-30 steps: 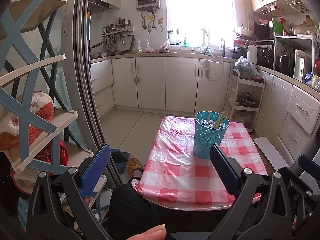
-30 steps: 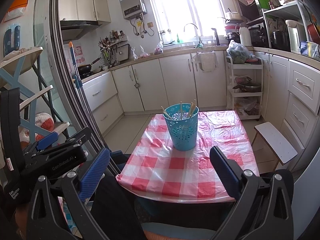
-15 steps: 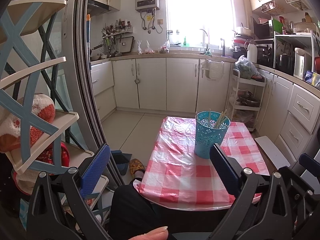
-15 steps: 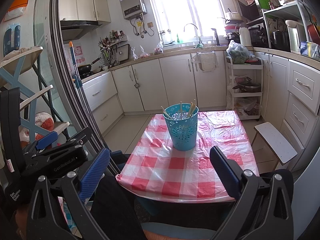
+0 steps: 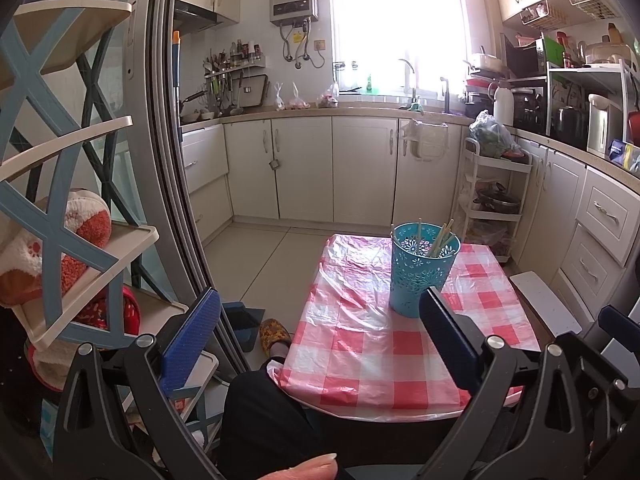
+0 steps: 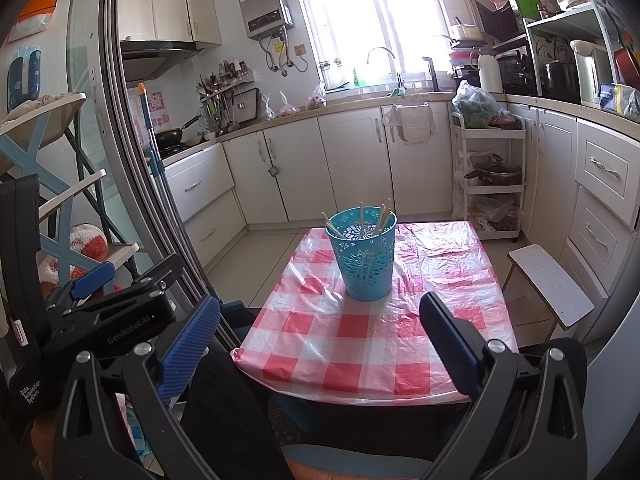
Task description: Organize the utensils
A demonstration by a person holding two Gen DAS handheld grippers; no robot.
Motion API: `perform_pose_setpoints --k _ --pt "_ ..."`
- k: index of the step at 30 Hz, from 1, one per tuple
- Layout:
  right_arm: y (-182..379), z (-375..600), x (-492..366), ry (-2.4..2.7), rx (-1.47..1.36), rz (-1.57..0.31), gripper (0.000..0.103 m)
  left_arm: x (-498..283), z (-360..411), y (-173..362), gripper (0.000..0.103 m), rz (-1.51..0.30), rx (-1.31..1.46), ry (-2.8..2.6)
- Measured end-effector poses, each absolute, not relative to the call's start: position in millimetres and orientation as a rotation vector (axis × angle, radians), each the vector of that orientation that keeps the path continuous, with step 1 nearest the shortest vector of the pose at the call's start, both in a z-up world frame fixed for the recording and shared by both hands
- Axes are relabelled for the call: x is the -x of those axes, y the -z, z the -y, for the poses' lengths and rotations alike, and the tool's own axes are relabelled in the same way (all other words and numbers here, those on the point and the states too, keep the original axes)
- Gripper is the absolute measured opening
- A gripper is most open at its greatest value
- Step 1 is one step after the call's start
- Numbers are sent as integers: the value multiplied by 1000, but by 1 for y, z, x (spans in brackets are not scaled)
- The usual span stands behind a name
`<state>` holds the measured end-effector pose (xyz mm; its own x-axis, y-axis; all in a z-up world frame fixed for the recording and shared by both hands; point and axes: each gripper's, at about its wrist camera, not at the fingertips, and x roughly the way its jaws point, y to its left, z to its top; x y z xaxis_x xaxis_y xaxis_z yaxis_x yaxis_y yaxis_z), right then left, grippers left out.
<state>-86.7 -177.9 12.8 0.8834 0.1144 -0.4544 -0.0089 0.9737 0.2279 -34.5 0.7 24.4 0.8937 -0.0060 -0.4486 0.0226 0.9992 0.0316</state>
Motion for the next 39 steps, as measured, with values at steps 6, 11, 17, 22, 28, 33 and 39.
perform_pose_setpoints --k 6,11,17,22,28,33,39 --pt "-13 178 87 -65 -223 -485 96 35 0 -25 96 -467 -38 16" --pt "-13 178 87 -65 -224 -485 96 35 1 -25 96 -466 -38 17" --pt "-13 177 87 -65 -223 -486 96 35 0 -25 96 -470 -35 19" --pt "-11 178 87 -66 -223 -490 96 28 -4 -19 96 -527 10 110" --pt "-12 181 87 -60 -215 -483 96 38 8 -16 96 -459 -81 55" --pt "-9 189 74 -36 -184 -505 96 30 16 -20 96 -473 -115 34" --pt "34 218 24 15 -172 -632 96 -6 18 -2 96 -576 -94 20"
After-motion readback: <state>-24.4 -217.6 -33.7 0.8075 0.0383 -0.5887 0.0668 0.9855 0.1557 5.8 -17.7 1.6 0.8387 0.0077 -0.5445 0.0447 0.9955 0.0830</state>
